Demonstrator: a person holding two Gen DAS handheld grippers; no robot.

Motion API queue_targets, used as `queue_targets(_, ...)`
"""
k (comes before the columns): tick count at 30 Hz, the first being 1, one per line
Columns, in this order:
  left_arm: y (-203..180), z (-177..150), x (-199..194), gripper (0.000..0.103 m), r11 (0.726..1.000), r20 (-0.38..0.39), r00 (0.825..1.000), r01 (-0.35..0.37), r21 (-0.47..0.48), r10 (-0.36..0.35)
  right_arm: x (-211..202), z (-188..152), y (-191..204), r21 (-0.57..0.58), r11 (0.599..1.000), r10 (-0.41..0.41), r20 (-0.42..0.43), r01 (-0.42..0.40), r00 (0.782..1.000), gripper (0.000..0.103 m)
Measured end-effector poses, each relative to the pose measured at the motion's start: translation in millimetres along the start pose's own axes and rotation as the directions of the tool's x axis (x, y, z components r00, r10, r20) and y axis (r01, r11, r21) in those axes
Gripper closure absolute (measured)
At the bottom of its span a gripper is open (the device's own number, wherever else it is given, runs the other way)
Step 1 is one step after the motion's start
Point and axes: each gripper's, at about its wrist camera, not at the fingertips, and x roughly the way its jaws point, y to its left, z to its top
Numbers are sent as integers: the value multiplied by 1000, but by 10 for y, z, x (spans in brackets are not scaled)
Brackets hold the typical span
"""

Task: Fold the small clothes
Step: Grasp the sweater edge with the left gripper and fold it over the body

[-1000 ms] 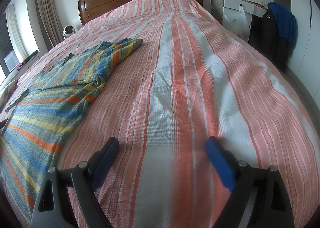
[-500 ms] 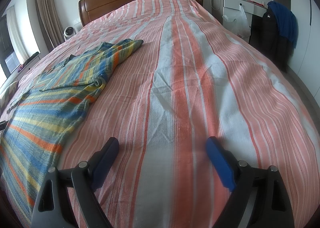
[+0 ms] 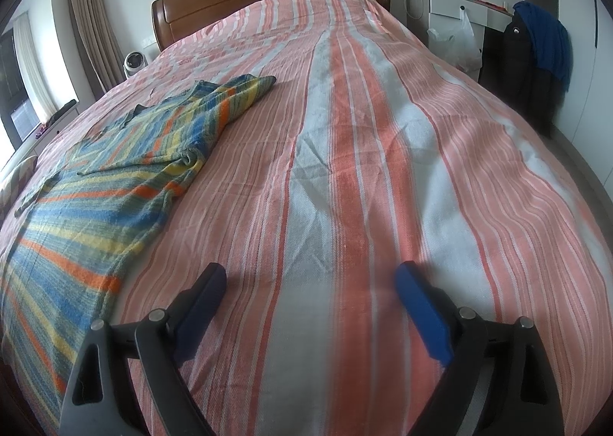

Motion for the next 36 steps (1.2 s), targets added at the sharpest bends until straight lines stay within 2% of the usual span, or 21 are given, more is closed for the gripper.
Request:
queue_targets(2,278,312,163,1,996,-53,998,39,-76,-43,1,-1,2,1,1000,1,1,-1,1000,13)
queue_targets(5,532,470,475,5,988,-129,992,-16,-153,-4,2,-2,2,1,1000,0,1,0,1000,13)
queue_targets(7,622,495,703,23,982,-168,986,-42,-182,11,2,-2,2,1,1000,0,1,0,1000,13)
queue_targets(8,635,487,811,24,981,-191,981,-51,-189,14,2,-3,2,1,1000,1,1,-1,1000,13)
queue_targets(10,606,418,952,24,980,-221,974,-82,-179,41,2,-3,3,1,1000,1,1,-1,1000,12)
queue_targets(12,546,363,1057,24,981,-229,968,-133,-144,97,0,-4,3,1,1000,0,1,0,1000,12)
queue_targets(14,449,336,1120,31,978,-220,962,-186,-89,163,1,-6,3,1,1000,1,1,-1,1000,12)
queue_targets(15,407,327,1122,58,975,-210,958,-212,-61,195,0,-6,3,1,1000,2,1,-2,1000,12)
queue_targets(16,366,319,1138,97,975,-206,956,-221,-35,209,2,-7,2,2,1000,3,2,-3,1000,12)
queue_targets(17,323,308,1156,100,980,-219,958,-197,-28,187,4,-6,1,2,1000,4,2,-4,1000,12)
queue_targets(19,201,318,1087,100,979,-198,960,-203,3,200,4,-9,0,3,1000,6,3,-6,1000,12)
queue_targets(22,-179,418,812,101,985,-127,978,-159,71,168,2,-7,1,4,1000,8,4,-8,1000,12)
queue_targets(23,-419,474,663,101,987,-95,987,-122,100,132,2,-6,1,4,1000,8,4,-8,1000,12)
queue_targets(26,-1164,555,325,101,979,-44,999,-12,201,21,1,-7,1,4,1000,8,4,-8,1000,12)
queue_targets(29,-1920,512,154,101,945,-51,995,97,314,-85,1,-8,2,4,1000,8,4,-8,1000,12)
queue_targets(33,-2926,161,255,99,865,-118,972,233,444,-201,0,-11,2,5,1000,9,5,-9,1000,12)
queue_targets(35,-3228,-41,462,88,833,-184,958,281,476,-218,-1,-9,2,6,1000,10,5,-10,1000,12)
queue_targets(36,-3350,-158,604,60,830,-218,952,295,473,-214,0,-9,4,6,1000,10,5,-10,1000,12)
